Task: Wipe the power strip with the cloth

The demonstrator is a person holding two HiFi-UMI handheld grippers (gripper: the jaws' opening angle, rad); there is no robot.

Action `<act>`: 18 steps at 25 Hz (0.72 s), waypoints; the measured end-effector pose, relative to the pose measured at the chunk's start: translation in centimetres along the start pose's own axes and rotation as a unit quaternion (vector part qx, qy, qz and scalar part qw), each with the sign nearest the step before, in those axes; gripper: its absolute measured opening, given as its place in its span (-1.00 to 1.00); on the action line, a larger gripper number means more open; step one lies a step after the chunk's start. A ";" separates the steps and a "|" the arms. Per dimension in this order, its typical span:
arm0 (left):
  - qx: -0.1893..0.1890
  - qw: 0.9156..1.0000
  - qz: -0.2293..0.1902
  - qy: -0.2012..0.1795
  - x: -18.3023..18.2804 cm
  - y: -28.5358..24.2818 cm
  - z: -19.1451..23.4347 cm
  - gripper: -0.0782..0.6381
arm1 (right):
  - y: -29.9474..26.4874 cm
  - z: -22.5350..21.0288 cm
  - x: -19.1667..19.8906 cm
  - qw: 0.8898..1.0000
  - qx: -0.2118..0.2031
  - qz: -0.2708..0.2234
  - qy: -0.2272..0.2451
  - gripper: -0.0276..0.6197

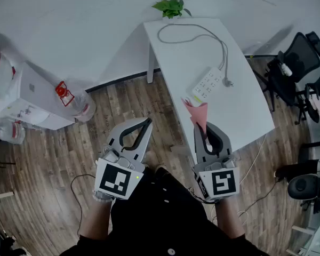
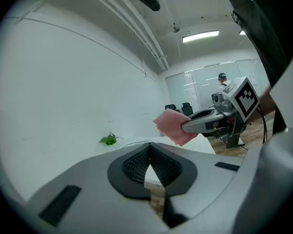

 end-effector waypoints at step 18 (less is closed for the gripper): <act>0.009 1.000 -0.002 -0.004 0.1 0.4 0.3 -0.75 | 0.0 1.0 0.0 1.000 -0.003 -0.008 0.005 -0.74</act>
Point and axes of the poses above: the fingertips, and each gripper's own axes: y backward along the fingers, z to its left, x out of its underside, the point moved 3 cm from there along y, backward along the fingers, and after that the axes turned 15 degrees about y, right-handed, at the moved point
